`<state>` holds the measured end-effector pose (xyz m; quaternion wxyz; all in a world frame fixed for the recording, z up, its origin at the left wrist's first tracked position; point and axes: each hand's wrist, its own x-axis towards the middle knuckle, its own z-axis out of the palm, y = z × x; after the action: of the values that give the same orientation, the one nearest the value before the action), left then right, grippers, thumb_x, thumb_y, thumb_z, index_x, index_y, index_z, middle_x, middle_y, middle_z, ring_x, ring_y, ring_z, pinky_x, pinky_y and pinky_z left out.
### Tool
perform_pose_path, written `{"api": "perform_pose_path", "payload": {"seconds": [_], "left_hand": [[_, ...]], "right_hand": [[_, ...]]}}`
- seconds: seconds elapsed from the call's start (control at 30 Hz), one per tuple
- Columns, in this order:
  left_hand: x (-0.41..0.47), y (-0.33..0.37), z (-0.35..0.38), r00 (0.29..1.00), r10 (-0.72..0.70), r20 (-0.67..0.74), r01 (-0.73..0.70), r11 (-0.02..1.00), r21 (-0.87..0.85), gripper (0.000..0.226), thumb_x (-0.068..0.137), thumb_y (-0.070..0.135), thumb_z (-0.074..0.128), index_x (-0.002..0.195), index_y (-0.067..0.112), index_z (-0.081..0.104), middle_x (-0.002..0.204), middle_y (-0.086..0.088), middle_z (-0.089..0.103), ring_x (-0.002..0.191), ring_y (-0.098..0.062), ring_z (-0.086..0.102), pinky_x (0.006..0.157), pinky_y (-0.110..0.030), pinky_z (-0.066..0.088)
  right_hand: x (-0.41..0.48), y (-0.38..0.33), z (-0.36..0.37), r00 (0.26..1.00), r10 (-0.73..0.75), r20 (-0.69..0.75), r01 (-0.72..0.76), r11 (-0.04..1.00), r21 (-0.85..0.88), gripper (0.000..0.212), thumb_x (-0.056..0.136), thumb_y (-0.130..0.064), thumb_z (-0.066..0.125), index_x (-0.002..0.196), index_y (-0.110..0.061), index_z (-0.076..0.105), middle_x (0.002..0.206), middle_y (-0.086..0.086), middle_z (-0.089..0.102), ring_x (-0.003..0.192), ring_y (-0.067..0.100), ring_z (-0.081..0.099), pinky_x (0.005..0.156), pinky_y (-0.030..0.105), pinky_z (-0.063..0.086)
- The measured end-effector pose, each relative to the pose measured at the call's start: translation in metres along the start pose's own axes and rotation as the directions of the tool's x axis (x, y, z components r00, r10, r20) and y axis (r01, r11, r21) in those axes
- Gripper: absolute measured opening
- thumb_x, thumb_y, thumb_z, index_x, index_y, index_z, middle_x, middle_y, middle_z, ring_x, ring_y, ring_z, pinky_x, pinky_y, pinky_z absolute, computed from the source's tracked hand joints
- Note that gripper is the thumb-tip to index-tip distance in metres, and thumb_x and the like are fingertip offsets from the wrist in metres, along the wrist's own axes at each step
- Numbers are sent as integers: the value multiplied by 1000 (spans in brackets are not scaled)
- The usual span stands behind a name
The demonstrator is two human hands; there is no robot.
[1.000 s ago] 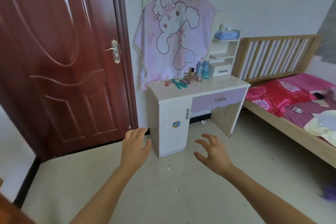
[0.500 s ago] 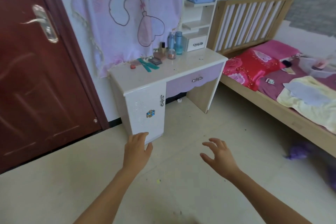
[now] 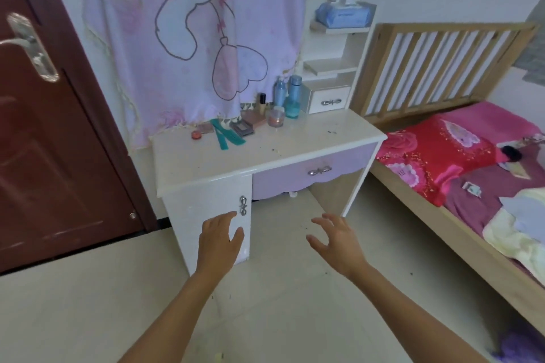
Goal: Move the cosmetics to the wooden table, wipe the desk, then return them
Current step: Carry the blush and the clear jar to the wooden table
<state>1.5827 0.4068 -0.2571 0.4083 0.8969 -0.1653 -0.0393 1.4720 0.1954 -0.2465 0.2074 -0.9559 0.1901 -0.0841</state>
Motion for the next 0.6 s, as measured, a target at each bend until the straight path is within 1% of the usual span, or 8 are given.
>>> {"api": "perform_pose_path", "payload": {"seconds": [0.07,0.13,0.17,0.23,0.3,0.43,0.5,0.6], "left_hand": [[18,-9,0,999,-24,-43,24,1000,-2,37,90,14,52,127,11,49,128,-8,53,124,-23,35,102,-32,33],[40,-23,-6,994,-74,-78,75,997,9,36,90,14,52,126,9,50,129,-10,53,125,-25,35,102,-32,32],[52,-33,-10,990,-100,-96,102,995,17,37,90,14,52,126,8,50,129,-11,52,125,-26,35,103,-33,32],[78,-54,-21,982,-136,-131,141,989,30,37,90,13,53,126,6,50,128,-13,53,123,-28,36,103,-37,35],[110,-75,-31,973,-163,-162,173,984,46,37,89,13,54,126,5,50,126,-15,54,120,-31,39,101,-39,36],[175,-98,-50,959,-213,-188,226,973,50,37,89,12,55,124,3,52,126,-16,55,120,-33,40,103,-37,30],[207,-104,-56,960,-195,-202,208,977,44,36,89,13,54,124,4,52,126,-14,56,120,-32,40,103,-37,31],[245,-111,-60,955,-224,-193,234,972,31,37,90,15,52,126,6,50,128,-12,54,122,-30,38,102,-38,33]], "right_hand": [[32,-1,8,998,-43,38,42,999,29,51,76,-43,54,114,-9,63,118,17,57,114,35,51,92,46,42],[62,-11,21,989,-84,119,79,996,41,49,81,-42,57,120,-11,58,122,14,55,117,32,47,96,43,40],[77,-17,30,982,-97,162,92,995,38,52,82,-45,54,121,-12,57,123,13,54,118,31,46,96,42,39],[107,-29,45,973,-142,184,138,990,37,61,76,-54,43,116,-11,61,115,14,59,109,34,53,89,44,45],[141,-40,59,964,-178,199,174,984,34,65,72,-55,37,111,-10,63,107,14,63,100,35,58,80,44,49],[213,-64,64,953,-210,219,205,978,44,80,68,-63,28,126,-14,53,126,11,53,119,28,45,96,39,38],[250,-73,67,956,-191,222,187,982,41,87,64,-66,21,127,-16,51,129,9,51,122,26,43,98,37,37],[287,-85,80,961,-169,220,158,985,66,88,62,-66,20,127,-15,51,128,8,51,121,26,43,98,36,36]]}}
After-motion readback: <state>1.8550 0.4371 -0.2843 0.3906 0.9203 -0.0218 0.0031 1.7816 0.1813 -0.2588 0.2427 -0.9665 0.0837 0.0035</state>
